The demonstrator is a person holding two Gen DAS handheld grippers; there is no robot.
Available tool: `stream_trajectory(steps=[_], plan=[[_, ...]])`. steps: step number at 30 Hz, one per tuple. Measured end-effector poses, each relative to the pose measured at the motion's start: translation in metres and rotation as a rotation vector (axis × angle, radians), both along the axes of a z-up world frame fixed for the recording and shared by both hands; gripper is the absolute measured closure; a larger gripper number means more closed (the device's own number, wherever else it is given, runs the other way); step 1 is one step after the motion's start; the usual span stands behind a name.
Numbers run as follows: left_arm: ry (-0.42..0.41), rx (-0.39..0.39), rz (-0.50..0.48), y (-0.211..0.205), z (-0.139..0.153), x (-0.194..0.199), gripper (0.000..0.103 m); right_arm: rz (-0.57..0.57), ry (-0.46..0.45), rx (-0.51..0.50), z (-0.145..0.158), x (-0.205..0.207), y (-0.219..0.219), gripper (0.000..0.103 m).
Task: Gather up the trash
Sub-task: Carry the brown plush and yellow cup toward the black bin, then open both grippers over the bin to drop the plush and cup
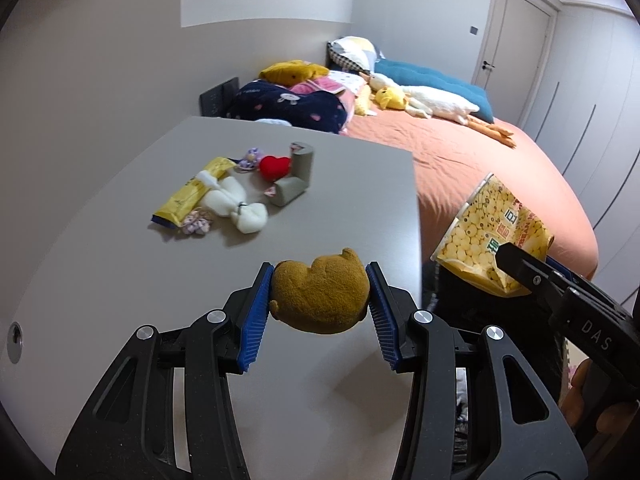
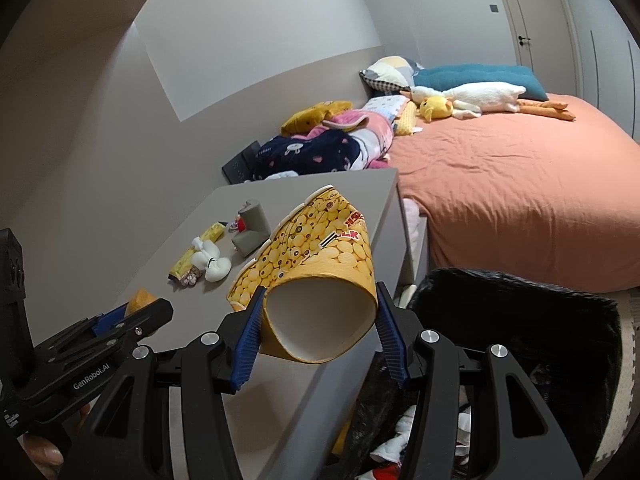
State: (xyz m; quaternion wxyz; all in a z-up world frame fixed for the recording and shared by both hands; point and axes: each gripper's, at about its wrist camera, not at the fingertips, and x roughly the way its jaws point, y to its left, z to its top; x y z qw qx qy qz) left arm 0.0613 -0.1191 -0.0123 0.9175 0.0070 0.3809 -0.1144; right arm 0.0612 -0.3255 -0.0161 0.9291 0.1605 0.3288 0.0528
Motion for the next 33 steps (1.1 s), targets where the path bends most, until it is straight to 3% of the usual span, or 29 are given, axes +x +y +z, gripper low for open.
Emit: stream_trajectory(steps=[15, 33], plan=[[-0.025, -0.02, -0.072, -0.051, 0.001, -0.046, 0.057, -0.049, -0.034, -0.038, 0.013, -0.059, -0.047, 0.049], [-0.013, -0.002, -0.226, -0.133, -0.003, -0.062, 0.057, -0.21, -0.041, -0.05, 0.014, -0.103, -0.121, 0.049]])
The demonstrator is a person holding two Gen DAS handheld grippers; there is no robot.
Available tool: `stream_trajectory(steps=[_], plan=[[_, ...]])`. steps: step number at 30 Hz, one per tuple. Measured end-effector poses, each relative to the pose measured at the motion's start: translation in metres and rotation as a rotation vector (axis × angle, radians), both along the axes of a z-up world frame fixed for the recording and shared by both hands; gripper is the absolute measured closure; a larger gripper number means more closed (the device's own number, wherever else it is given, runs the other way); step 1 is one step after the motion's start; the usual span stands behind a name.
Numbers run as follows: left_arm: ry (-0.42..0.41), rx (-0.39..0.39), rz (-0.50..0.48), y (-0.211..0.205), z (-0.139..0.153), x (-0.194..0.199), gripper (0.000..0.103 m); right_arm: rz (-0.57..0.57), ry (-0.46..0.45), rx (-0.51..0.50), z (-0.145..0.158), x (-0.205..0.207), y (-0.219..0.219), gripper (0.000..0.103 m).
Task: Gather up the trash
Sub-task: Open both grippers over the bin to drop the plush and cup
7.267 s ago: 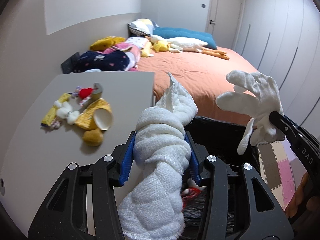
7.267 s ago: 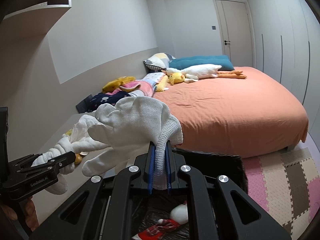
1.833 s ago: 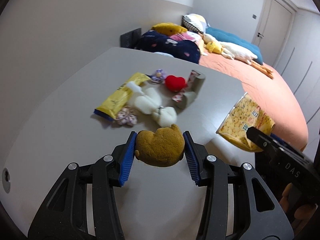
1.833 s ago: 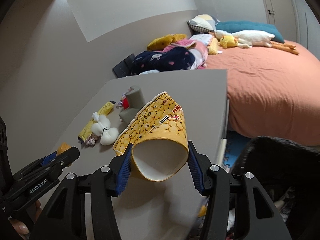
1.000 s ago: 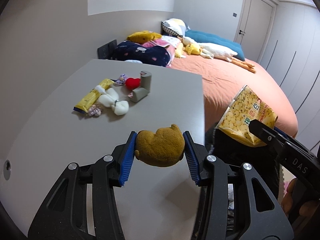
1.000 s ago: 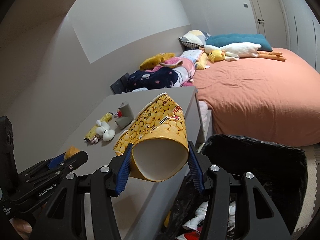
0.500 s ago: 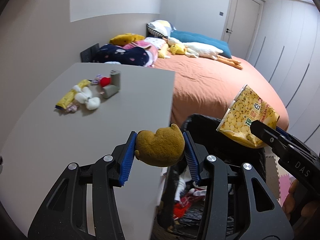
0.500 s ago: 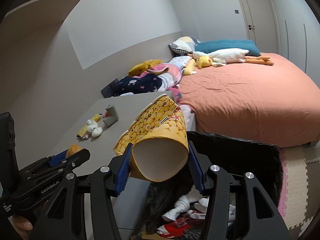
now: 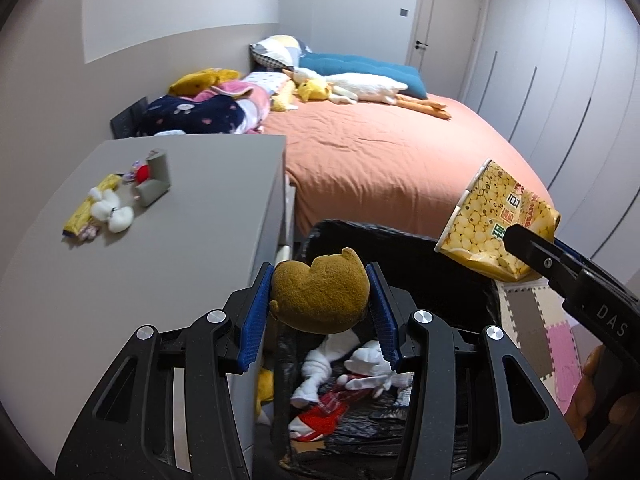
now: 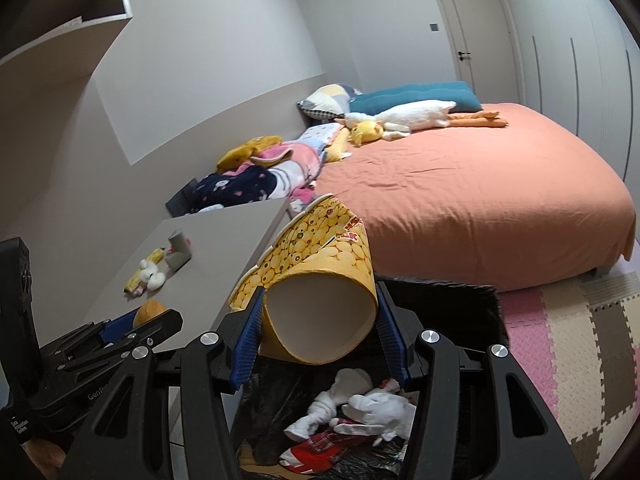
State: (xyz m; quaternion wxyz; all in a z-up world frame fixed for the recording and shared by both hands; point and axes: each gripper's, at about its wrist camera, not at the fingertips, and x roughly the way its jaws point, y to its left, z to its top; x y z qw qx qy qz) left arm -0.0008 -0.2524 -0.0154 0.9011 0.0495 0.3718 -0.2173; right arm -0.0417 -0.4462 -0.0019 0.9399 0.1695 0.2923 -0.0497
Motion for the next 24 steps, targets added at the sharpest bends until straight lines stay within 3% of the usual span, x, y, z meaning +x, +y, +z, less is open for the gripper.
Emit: stream_trajectory(steps=[12, 14, 15, 16, 24], plan=[[0.07, 0.028, -0.113, -0.041, -0.019, -0.002, 0.055, -0.117, -0.001, -0.037, 0.003, -0.017, -0.032, 0.049], [0.115, 0.016, -0.157, -0.046, -0.023, -0.002, 0.028, -0.134, 0.002, -0.04, 0.004, -0.018, -0.034, 0.043], [0.139, 0.008, -0.18, -0.049, -0.025, -0.003, 0.006, -0.161, -0.006, -0.042, 0.005, -0.021, -0.036, 0.025], [0.137, 0.0, -0.189, -0.05, -0.026, -0.006, 0.006, -0.179, -0.02, -0.045, 0.006, -0.024, -0.037, 0.017], [0.123, 0.006, -0.183, -0.051, -0.026, -0.01, 0.006, -0.221, -0.057, -0.017, 0.009, -0.036, -0.05, 0.017]])
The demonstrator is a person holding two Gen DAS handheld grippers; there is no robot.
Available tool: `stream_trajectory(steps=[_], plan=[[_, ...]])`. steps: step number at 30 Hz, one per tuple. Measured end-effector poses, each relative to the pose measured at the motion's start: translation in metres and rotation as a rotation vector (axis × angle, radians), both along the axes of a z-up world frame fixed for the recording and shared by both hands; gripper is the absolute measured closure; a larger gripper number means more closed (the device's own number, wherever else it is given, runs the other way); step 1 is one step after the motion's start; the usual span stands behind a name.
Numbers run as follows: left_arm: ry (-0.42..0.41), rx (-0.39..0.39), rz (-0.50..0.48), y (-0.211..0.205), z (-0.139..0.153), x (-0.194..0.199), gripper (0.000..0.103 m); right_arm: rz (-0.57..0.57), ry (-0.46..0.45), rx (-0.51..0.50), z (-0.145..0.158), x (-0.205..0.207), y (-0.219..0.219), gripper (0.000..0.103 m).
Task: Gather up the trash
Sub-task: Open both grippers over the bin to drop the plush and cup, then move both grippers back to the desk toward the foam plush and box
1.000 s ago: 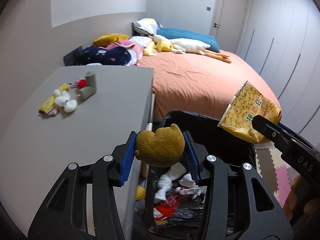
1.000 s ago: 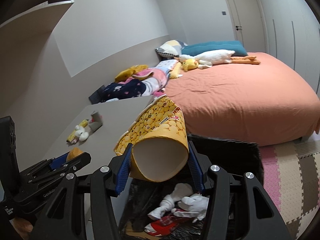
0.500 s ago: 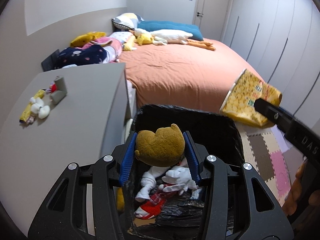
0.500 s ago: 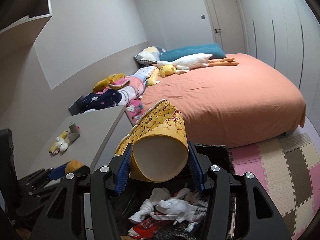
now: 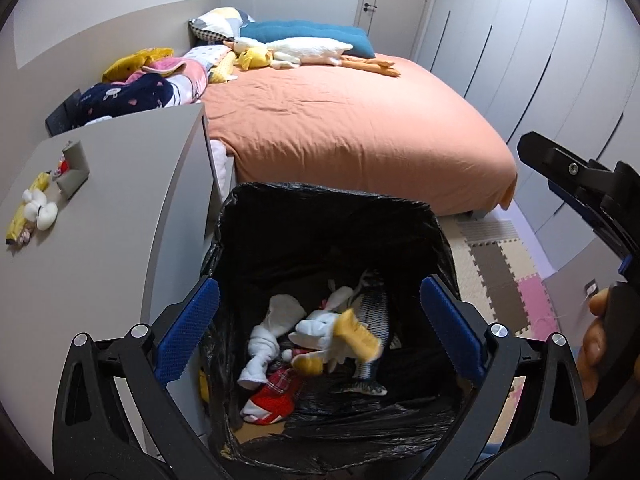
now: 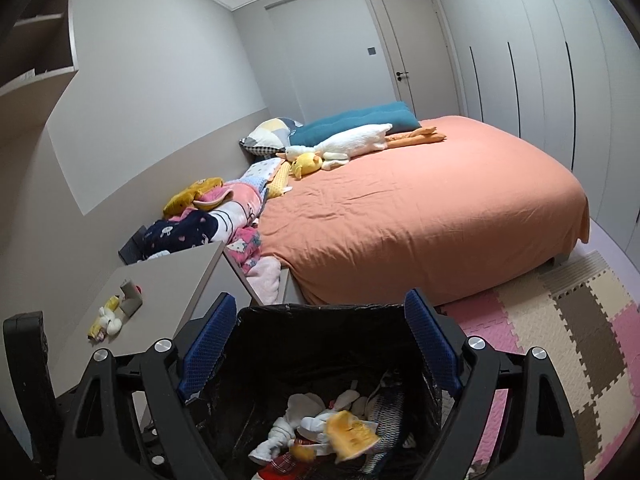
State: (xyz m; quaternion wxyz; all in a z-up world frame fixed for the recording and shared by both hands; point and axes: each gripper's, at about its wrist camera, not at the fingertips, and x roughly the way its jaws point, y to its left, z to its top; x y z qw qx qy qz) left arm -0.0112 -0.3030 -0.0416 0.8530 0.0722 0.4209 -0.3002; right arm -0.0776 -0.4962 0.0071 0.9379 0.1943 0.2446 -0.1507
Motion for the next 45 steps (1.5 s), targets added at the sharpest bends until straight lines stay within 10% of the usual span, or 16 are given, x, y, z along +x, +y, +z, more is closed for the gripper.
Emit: stream_trajectory(steps=[45], plan=[[0.026, 0.023, 0.26, 0.122, -0.001, 0.089, 0.006, 0.243, 0.089, -0.003, -0.013, 0.122, 0.11, 0.017]])
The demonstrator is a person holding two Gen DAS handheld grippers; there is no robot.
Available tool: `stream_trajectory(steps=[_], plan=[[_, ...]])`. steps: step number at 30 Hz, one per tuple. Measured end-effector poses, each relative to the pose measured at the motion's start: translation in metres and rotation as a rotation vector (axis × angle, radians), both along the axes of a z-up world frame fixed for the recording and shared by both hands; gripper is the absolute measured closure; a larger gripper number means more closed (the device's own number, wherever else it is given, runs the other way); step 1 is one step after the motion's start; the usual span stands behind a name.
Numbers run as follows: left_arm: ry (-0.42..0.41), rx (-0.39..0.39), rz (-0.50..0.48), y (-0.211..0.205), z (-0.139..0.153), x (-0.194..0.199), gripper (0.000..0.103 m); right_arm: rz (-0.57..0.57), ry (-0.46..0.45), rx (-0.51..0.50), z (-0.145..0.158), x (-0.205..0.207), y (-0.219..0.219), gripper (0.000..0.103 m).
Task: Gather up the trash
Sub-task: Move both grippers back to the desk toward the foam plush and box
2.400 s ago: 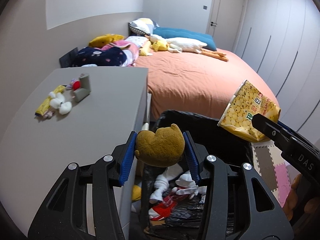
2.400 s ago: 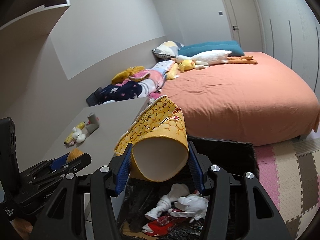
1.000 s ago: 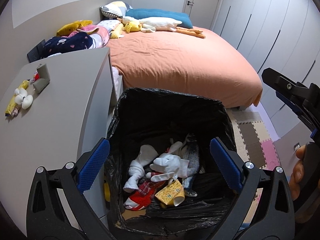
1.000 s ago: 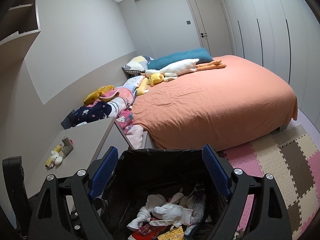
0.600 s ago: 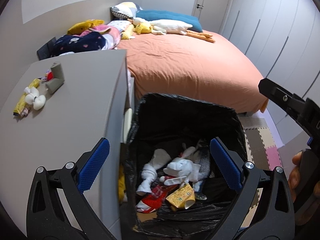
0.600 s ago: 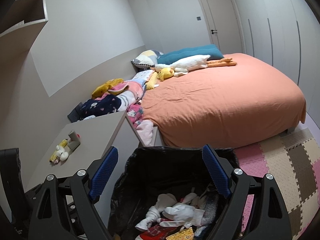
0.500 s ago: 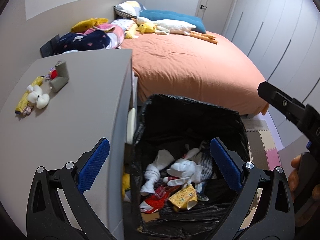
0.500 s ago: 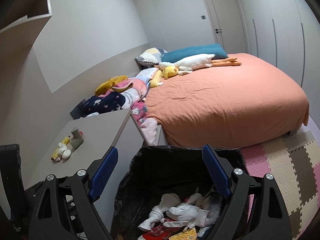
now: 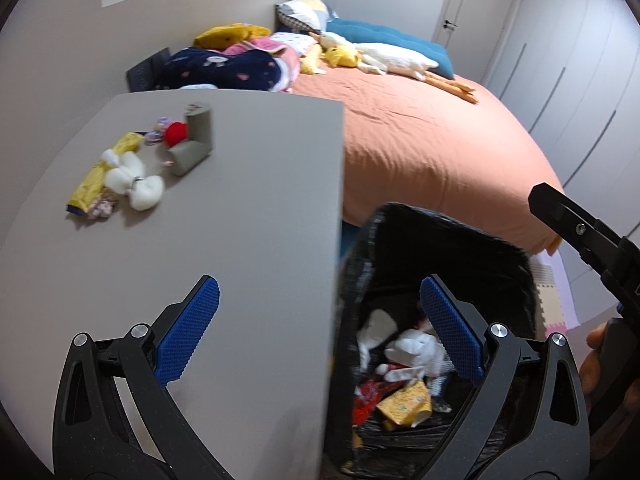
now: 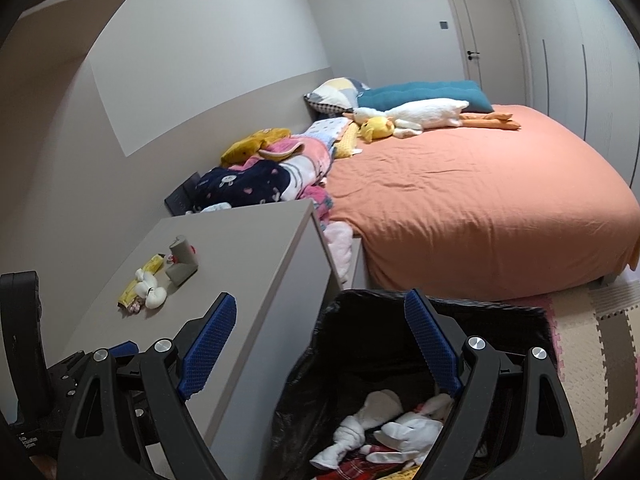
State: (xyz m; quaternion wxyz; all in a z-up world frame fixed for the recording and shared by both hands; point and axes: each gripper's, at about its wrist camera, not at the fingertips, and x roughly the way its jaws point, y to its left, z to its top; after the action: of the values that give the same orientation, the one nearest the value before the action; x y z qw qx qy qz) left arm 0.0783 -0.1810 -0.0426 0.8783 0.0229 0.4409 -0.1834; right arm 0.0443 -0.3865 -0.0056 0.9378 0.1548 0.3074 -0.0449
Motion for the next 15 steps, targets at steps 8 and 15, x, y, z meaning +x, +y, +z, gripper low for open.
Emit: stream_trajectory(steps=[8, 15], plan=[[0.011, -0.019, 0.072, 0.039, -0.009, 0.026, 0.006, 0.037, 0.014, -0.001, -0.01, 0.029, 0.027, 0.017], [0.0, 0.001, 0.129, 0.065, -0.016, 0.052, 0.006, 0.077, 0.029, -0.002, -0.018, 0.058, 0.05, 0.017]])
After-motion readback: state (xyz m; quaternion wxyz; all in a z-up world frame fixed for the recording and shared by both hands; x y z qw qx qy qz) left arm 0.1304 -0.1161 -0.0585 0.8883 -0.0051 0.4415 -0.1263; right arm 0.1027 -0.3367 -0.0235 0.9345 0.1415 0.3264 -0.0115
